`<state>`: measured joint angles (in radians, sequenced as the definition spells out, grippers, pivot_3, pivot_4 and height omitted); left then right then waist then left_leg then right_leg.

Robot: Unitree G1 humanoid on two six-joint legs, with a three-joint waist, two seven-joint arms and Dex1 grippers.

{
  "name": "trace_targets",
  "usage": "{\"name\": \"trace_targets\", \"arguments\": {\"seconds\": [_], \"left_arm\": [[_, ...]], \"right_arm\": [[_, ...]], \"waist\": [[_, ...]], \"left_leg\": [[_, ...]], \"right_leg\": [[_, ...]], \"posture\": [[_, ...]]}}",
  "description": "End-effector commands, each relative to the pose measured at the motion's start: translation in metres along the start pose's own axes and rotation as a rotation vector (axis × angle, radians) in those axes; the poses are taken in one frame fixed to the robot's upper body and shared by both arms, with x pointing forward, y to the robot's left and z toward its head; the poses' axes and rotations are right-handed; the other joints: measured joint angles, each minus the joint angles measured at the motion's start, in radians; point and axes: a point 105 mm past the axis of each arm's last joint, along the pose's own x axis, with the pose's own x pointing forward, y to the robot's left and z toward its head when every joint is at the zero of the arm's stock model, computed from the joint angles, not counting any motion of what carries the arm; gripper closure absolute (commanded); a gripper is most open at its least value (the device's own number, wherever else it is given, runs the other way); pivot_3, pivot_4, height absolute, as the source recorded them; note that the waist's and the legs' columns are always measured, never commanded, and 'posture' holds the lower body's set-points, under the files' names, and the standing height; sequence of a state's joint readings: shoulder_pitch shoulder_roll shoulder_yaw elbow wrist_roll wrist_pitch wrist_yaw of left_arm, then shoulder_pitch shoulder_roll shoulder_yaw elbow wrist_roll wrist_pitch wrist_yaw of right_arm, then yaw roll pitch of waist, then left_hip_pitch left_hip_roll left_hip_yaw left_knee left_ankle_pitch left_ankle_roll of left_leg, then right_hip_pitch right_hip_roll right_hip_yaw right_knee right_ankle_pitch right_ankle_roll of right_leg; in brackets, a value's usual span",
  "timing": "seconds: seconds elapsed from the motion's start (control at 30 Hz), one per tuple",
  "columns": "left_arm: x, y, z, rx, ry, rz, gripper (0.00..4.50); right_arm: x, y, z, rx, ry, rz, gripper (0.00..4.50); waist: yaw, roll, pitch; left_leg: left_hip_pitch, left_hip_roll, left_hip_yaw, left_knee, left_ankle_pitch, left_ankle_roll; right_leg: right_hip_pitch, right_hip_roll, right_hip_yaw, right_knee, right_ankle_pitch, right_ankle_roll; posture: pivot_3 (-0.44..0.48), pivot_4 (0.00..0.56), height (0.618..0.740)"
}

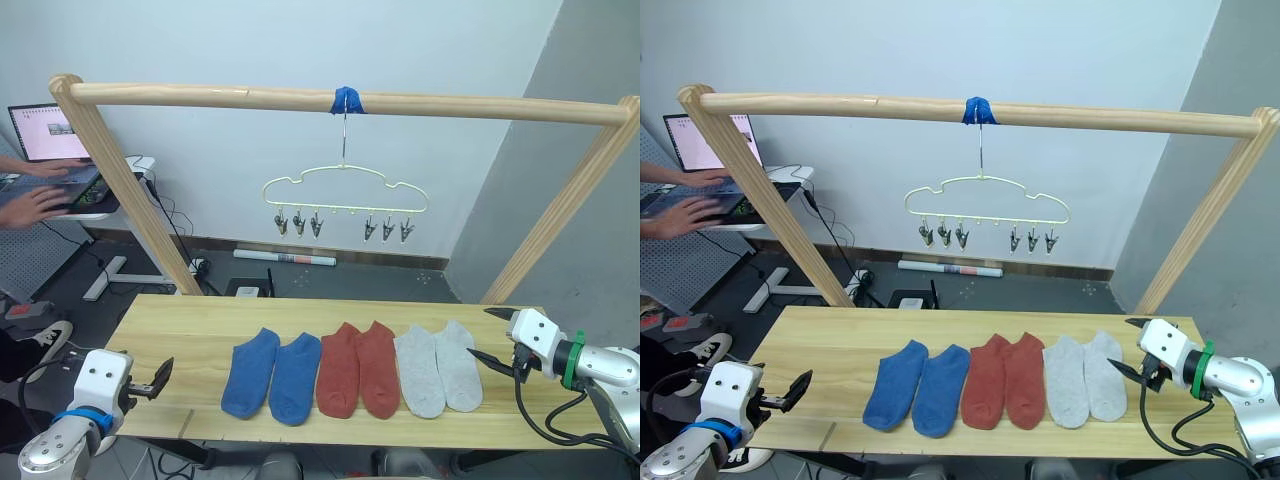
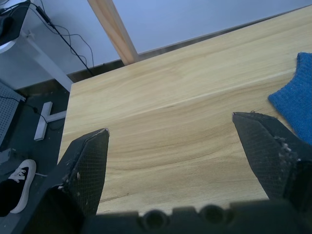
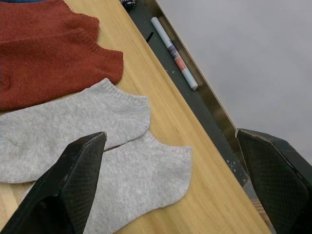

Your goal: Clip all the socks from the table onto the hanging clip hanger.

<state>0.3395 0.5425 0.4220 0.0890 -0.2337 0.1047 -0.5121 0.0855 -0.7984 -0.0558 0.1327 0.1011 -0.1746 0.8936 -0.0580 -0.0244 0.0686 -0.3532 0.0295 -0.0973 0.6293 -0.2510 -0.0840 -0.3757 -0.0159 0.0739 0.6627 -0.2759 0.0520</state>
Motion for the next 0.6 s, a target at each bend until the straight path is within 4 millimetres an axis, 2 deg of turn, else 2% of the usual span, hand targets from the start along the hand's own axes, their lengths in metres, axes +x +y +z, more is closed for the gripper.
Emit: {"name": "trace_targets", "arguments": {"seconds": [0.03,0.5,0.6], "left_arm": [[-0.0001,0.0064,0.0120,0.014,-0.046,0.018,0.00],[0.0002,0.0078,0.0130,0.027,-0.026,0.028,0.00],[-0.0001,0.0023,0.0161,0.032,-0.048,-0.010,0.00]], "right_arm": [[-0.0037,-0.0084,0.0118,-0.034,-0.032,-0.023,0.04],[-0.0031,-0.0001,0.0083,-0.020,-0.034,-0.018,0.04],[-0.0031,-0.0002,0.0086,-0.019,-0.035,-0.020,0.04]], "waist": [[0.000,0.000,0.000],[0.000,0.000,0.000],[0.000,0.000,0.000]], "left_leg": [[0.000,0.000,0.000,0.000,0.000,0.000],[0.000,0.000,0.000,0.000,0.000,0.000],[0.000,0.000,0.000,0.000,0.000,0.000]], "right_leg": [[0.000,0.000,0.000,0.000,0.000,0.000],[0.000,0.000,0.000,0.000,0.000,0.000],[0.000,0.000,0.000,0.000,0.000,0.000]], "posture": [[-0.028,0.010,0.740],[-0.032,0.018,0.740],[-0.034,0.020,0.740]]}}
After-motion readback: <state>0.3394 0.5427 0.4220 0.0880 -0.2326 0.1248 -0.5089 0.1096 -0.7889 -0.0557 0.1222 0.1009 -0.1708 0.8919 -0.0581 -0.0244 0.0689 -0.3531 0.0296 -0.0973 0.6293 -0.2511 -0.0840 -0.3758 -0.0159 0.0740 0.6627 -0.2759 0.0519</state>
